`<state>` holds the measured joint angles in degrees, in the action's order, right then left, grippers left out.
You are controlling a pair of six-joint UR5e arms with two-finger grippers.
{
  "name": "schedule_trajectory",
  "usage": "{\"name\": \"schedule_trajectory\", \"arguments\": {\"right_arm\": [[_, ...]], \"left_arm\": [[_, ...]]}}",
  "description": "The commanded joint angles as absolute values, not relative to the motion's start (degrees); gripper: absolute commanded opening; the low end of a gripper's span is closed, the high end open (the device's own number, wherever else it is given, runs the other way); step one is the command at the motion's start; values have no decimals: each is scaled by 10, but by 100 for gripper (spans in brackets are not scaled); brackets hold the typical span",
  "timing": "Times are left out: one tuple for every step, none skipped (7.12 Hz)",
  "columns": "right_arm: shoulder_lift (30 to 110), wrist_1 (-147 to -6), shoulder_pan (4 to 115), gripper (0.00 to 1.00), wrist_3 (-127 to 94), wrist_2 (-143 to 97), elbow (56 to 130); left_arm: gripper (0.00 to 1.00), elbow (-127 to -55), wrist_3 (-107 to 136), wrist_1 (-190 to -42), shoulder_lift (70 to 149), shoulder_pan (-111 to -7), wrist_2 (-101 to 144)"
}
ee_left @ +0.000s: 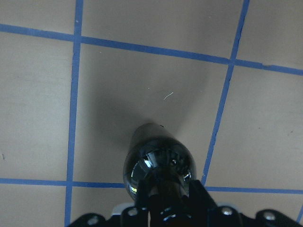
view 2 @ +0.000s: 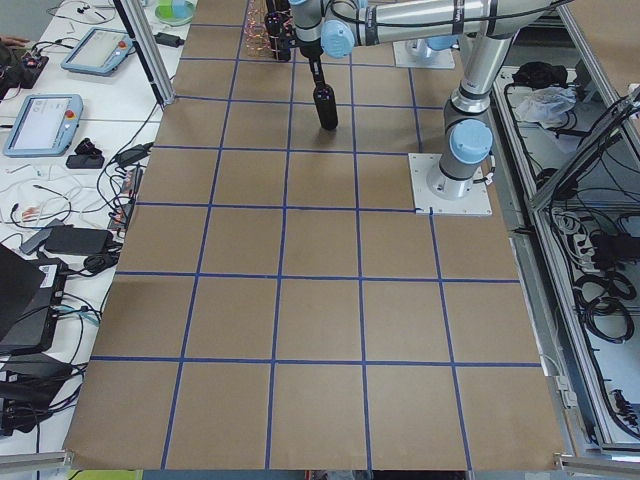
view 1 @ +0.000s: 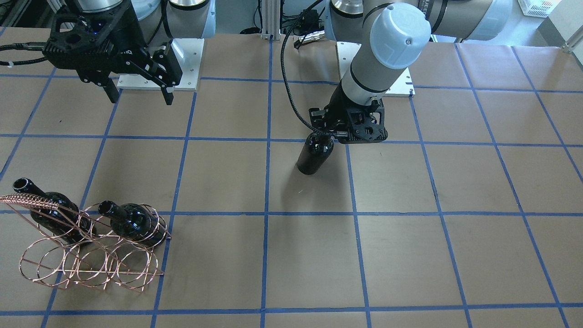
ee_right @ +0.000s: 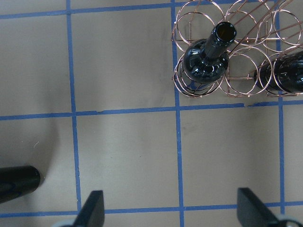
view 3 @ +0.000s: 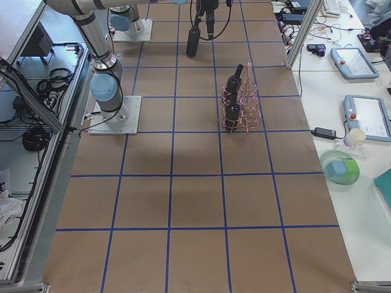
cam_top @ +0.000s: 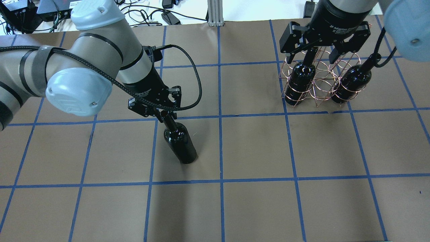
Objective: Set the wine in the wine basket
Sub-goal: 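Set the bottle upright on the table and open the left gripper, then raise the left gripper away while the right gripper moves toward the bottle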
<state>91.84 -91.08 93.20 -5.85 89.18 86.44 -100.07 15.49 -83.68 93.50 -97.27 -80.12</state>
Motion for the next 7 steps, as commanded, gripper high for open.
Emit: {"name": "schedule_trajectory", "arguments": {"right_arm": [[918,-913,932,100,-60,890,876],[918,-915,932,100,-60,889,877],[919,-915,932,100,-60,889,877],[919,-916,932,100,-60,888,877],[922,-916,932,100,-60,888,877],[922,-915,933,100,-60,888,877],[922,-915,933,100,-60,888,877]], "left_arm": [[100,-998,157,-862,932,-973,-801],[100,-994,159,-867,930,-972,-801],[100,-979,162,-881,929,-972,-801],[100,-960,162,-905,930,-967,-801],[100,-941,162,-912,930,-964,-802],[100,-916,161,-912,931,-962,-817],[100,-878,152,-915,935,-940,-863]]}}
